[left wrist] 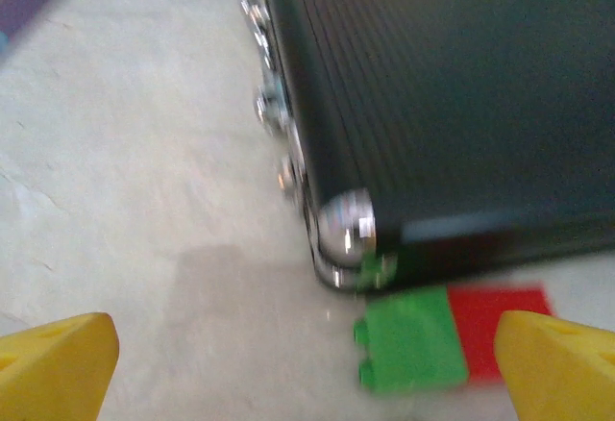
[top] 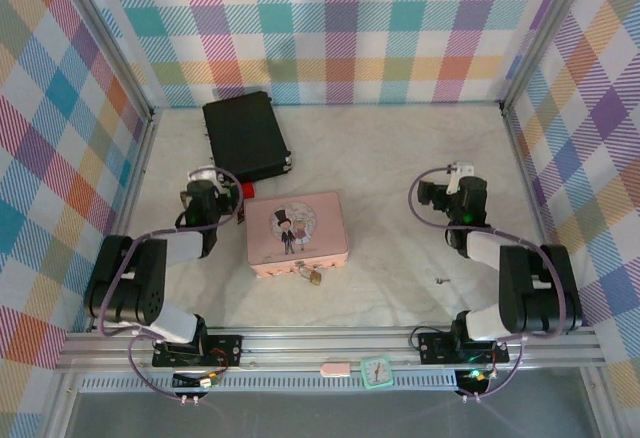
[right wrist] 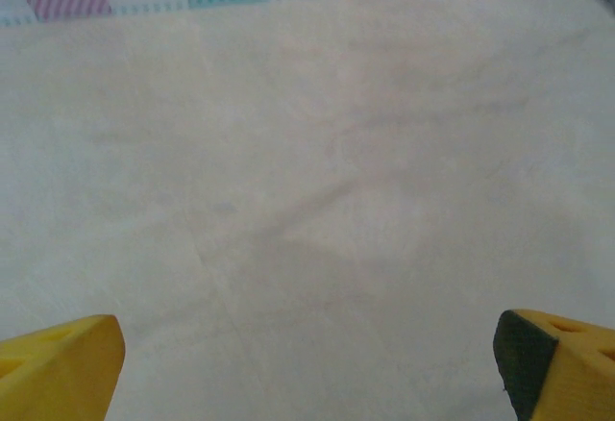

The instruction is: Unlock the padlock with the key

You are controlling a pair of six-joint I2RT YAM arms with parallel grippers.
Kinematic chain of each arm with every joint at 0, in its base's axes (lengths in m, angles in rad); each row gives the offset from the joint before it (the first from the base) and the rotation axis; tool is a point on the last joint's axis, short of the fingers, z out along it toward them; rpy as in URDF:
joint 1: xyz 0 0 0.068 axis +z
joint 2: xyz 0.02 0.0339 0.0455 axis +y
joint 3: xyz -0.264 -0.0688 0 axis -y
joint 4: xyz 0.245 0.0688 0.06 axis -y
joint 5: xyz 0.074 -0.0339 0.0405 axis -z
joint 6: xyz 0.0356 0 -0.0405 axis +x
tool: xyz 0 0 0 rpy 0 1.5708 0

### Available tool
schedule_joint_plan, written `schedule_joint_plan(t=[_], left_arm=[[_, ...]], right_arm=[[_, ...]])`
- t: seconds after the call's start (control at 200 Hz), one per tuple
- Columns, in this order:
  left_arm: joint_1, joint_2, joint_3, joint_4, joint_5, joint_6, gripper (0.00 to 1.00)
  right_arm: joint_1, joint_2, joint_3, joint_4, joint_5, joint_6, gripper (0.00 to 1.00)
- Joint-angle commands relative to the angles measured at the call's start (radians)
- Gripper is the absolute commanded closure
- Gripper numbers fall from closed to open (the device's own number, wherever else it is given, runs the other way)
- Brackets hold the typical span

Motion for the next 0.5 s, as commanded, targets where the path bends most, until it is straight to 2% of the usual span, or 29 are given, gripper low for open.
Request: schedule_joint_plan(t=[0.0, 0.085, 0.19, 0.305, 0.355, 0.43, 0.495], left_arm=[[-0.012, -0.091, 0.112, -0.257, -0.052, -0.103, 0.00], [-0.047, -0.127, 0.158, -0.378, 0.000, -0.173, 0.01], [-0.102, -0.163, 0.229, -0.607, 0.038, -0.281, 0.01], [-0.142, -0.233, 0.222, -0.758, 0.224, -0.377, 0.00], [-0.172, -0.282, 0.207, -0.828, 0.250, -0.400, 0.00], [-0.227, -0.349, 0.182, -0.925, 0.231, -0.424, 0.00], [-0.261, -0.414, 0.167, -0.998, 0.216, -0.451, 0.00]], right_arm=[[0.032, -0.104, 0.103, -0.251, 0.016, 0.089, 0.01], [0.072, -0.137, 0.180, -0.437, -0.044, 0.187, 0.01], [0.176, -0.156, 0.253, -0.626, -0.111, 0.258, 0.01], [0.310, -0.155, 0.322, -0.797, -0.213, 0.297, 0.01], [0.355, -0.151, 0.331, -0.828, -0.272, 0.342, 0.01], [0.424, -0.142, 0.318, -0.824, -0.367, 0.397, 0.01], [0.477, -0.126, 0.319, -0.836, -0.386, 0.431, 0.01]])
